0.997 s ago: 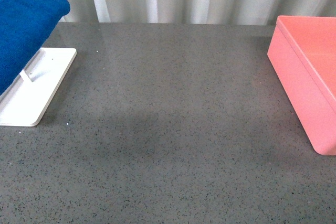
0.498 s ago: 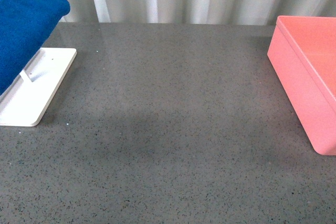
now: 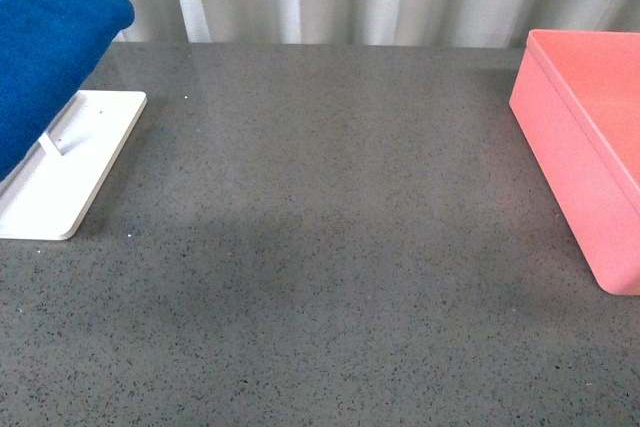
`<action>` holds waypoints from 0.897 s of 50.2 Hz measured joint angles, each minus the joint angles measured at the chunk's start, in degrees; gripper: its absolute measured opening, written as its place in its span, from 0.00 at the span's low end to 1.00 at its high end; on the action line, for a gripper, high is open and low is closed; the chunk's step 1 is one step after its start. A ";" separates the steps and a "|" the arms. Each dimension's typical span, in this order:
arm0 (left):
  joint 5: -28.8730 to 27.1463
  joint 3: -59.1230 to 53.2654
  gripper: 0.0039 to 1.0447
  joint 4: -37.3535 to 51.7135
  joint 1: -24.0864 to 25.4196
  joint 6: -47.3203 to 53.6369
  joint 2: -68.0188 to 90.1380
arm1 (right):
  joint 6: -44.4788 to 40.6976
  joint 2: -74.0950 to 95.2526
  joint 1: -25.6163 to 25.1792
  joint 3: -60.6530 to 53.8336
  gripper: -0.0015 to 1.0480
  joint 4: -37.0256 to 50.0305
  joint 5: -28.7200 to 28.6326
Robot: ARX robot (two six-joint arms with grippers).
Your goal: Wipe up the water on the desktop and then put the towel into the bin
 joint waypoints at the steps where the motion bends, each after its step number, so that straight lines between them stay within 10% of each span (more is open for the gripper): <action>1: -0.07 0.37 0.94 0.85 -0.07 -0.20 1.05 | 0.00 0.00 0.00 0.00 0.93 0.00 -0.02; 15: 6.32 28.59 0.94 30.18 -1.51 8.46 47.17 | 0.00 0.00 0.00 0.00 0.93 0.00 -0.02; 28: 11.02 66.25 0.94 7.43 -6.71 20.59 83.03 | 0.00 0.00 0.00 0.00 0.93 0.00 -0.02; 45: 0.35 91.78 0.94 -9.55 -0.66 33.18 105.42 | 0.00 0.00 0.00 0.00 0.93 0.00 -0.02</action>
